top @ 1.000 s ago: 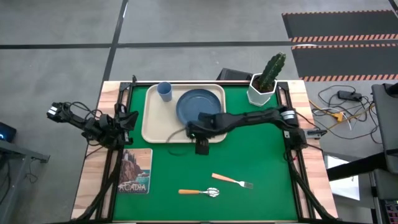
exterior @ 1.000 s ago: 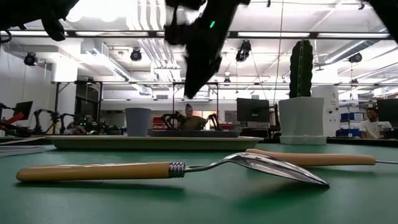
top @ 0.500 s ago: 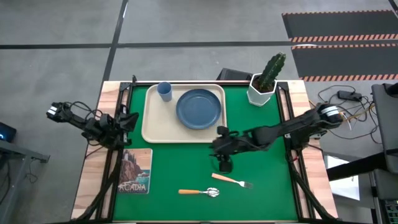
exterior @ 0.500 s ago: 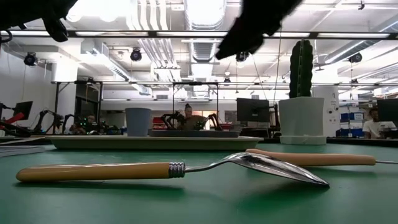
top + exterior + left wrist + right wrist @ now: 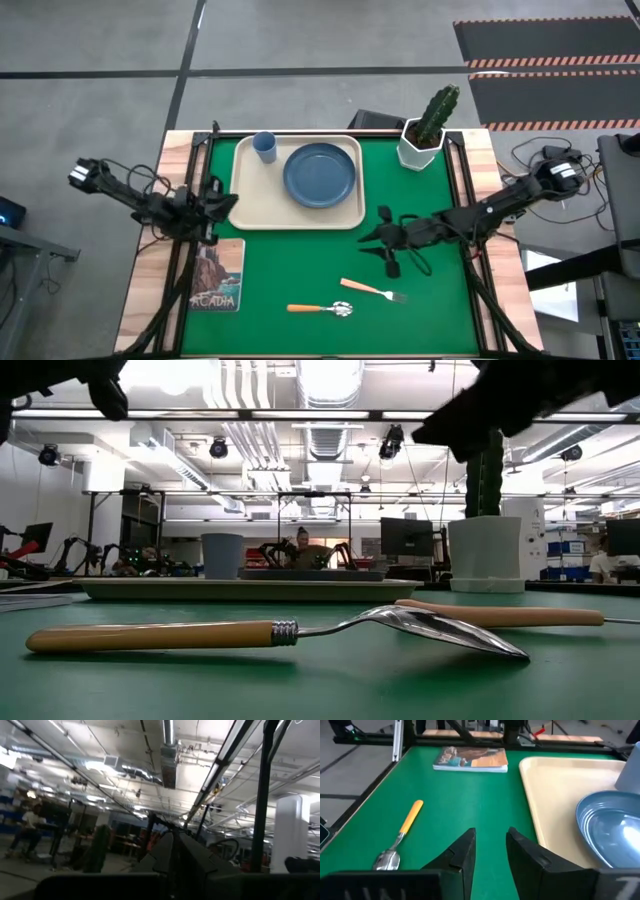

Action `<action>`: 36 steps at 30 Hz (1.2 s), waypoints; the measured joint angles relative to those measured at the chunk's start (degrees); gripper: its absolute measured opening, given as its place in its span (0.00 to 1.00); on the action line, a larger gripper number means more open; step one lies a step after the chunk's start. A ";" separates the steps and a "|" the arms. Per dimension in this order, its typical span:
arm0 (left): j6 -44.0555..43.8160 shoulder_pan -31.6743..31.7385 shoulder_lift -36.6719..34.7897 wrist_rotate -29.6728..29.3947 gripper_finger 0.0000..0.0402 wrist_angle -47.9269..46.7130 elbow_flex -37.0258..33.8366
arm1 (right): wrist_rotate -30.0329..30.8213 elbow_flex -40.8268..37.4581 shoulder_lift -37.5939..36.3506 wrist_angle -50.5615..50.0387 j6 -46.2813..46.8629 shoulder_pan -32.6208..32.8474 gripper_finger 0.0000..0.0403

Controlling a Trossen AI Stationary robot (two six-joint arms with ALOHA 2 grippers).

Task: Pick and place plate/cup/fork/spoon on tray
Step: Put the orange spoon on the white tray to the left of the dark blue plate

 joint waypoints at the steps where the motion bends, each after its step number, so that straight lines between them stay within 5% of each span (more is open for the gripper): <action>1: -1.42 -0.01 1.30 -0.01 0.03 0.01 0.33 | 0.03 -1.07 -0.76 1.01 -0.31 0.22 0.23; 16: -17.05 -0.85 25.09 -0.06 0.03 -3.86 15.12 | -0.01 -8.03 -13.31 4.94 -8.40 0.58 0.16; 26: -29.95 -1.57 40.10 0.83 0.03 -43.23 40.17 | -3.01 -8.22 -16.14 4.71 -9.34 0.58 0.16; 36: -38.61 -6.54 52.92 10.44 0.03 -79.42 57.66 | -5.06 -8.09 -17.21 4.47 -6.91 0.61 0.16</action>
